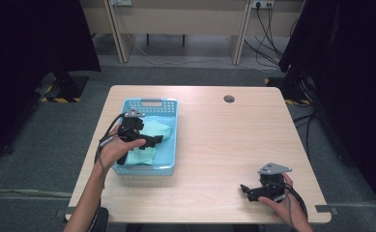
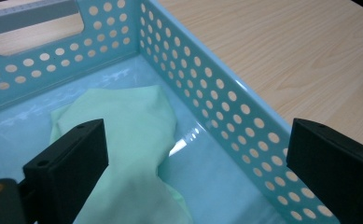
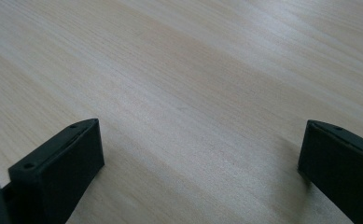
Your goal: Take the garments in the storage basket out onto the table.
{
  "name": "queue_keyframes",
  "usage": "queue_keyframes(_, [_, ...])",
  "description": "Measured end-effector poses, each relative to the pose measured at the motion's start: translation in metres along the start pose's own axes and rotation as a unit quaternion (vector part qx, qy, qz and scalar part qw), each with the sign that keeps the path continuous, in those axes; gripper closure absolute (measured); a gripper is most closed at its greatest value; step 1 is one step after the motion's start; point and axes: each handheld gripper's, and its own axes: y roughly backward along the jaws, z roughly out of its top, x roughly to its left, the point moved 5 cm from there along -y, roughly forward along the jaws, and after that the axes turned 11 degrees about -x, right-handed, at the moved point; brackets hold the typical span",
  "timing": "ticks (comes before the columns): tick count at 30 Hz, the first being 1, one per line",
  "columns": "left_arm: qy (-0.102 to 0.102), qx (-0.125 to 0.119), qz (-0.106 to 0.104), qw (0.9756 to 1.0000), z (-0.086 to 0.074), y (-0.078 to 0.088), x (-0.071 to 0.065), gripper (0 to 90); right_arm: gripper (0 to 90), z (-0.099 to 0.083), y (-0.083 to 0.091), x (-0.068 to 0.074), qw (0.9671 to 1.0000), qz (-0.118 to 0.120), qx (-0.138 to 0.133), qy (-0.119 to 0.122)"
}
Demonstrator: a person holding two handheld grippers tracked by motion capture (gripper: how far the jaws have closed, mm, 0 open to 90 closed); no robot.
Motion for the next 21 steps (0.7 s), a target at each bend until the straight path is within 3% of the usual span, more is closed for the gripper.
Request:
queue_keyframes(8, [0.012, 0.007, 0.006, 0.9999, -0.003, -0.007, 0.01, 4.8, 0.3, 0.0, 0.0, 0.0, 1.0, 0.0, 0.0, 0.0])
queue_keyframes(21, [0.008, 0.04, 0.022, 0.9989, -0.018, -0.026, 0.021, 5.3, 0.3, 0.0, 0.0, 0.0, 1.0, 0.0, 0.0, 0.001])
